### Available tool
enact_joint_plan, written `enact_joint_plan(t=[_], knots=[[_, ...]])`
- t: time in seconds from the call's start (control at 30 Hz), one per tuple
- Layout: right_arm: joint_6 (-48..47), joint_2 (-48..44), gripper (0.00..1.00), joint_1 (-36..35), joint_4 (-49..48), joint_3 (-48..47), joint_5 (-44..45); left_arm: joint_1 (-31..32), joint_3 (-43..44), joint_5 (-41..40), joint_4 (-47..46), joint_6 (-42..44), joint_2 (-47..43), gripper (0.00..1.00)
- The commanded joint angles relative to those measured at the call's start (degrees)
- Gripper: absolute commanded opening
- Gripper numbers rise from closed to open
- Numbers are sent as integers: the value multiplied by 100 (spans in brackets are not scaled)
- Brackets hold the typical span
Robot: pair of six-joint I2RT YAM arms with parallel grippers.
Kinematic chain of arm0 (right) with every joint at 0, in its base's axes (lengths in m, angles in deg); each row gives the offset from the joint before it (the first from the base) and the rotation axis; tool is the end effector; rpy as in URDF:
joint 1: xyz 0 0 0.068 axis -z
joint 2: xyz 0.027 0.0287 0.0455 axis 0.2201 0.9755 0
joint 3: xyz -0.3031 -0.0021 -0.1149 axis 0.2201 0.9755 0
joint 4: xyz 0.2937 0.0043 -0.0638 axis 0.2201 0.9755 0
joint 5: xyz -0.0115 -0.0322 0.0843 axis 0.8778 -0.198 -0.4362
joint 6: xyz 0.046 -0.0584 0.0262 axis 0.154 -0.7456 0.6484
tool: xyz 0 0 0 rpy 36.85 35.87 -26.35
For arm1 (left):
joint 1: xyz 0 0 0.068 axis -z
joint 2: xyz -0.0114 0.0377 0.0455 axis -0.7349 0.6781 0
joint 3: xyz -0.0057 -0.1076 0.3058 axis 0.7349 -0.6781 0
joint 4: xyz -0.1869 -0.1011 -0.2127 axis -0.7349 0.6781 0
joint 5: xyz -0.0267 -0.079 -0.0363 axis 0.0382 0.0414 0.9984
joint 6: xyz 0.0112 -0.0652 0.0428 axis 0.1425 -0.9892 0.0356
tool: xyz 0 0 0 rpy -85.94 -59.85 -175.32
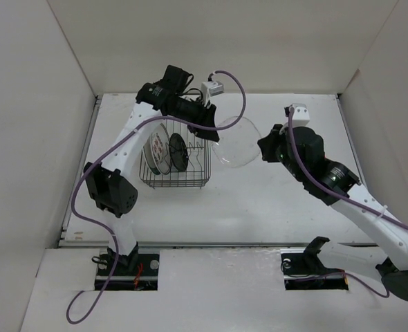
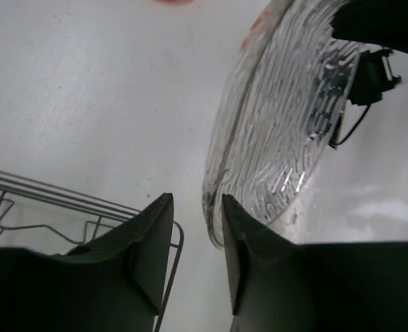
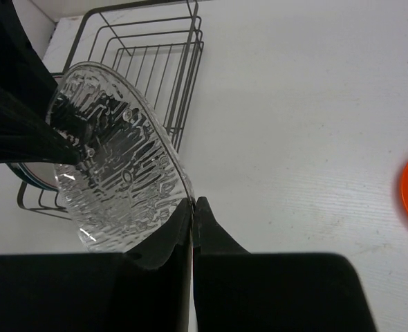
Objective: Load the plates into the dish rack
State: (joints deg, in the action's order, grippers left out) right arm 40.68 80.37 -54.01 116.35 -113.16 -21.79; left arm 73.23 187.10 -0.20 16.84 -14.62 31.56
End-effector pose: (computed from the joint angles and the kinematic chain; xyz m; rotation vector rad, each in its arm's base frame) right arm 0.2127 0.1531 0.4408 -0.0040 1.9063 0.4255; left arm 0.3942 -0.2498 0.4460 1.2214 1.8689 -1.0974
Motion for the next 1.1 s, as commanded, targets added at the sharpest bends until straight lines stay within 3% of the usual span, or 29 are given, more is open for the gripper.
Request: enact_joint_plan(t=[0.0, 0.07, 0.1, 0.2, 0.23, 0.27, 0.3, 0.37, 0.4, 0.43, 0.5, 0.63, 0.8, 0.93, 1.07], knots=[[-34, -154, 0, -10, -678, 86, 48, -1, 256, 1042, 535, 618, -13, 29], [-34, -154, 0, 42, -748, 86, -4, -1, 256, 1253, 710, 777, 40, 6], [-34, -154, 0, 43, -827, 156, -5, -1, 256, 1254, 711, 777, 40, 0], [-34, -76, 1, 43, -985, 227, -118, -1, 73, 1203, 519, 324, -222, 0], [-34, -75, 10, 43, -986, 227, -119, -1, 72, 1201, 335, 320, -224, 0], [-34, -6, 71, 43, -986, 227, -119, -1, -215, 662, -328, -454, -554, 0], [-34, -5, 100, 43, -934, 227, -119, -1, -410, 256, -665, -836, -767, 0], [36, 126, 100, 43, -723, 227, 143, -1, -970, -814, -1272, -1504, -1241, 0], [115, 205, 100, 43, -644, 227, 336, 52, -1096, -2082, -1606, -1760, -1644, 0], [116, 206, 100, 43, -643, 227, 399, 113, -1158, -2695, -1661, -2050, -1778, 0], [168, 337, 100, 43, -495, 227, 478, 227, -1159, -4771, -1601, -2289, -1867, 0], [282, 452, 100, 43, -345, 227, 584, 333, -1001, -7185, -882, -2737, -1631, 0], [335, 514, 100, 43, -64, 174, 891, 456, -1501, -8527, -589, -3071, -1305, 0], [388, 356, 100, 43, -63, 376, 953, 509, -1651, -8705, -449, -3257, -1059, 0], [388, 355, 100, 96, -63, 438, 953, 580, -1275, -8704, -335, -3336, -796, 0]])
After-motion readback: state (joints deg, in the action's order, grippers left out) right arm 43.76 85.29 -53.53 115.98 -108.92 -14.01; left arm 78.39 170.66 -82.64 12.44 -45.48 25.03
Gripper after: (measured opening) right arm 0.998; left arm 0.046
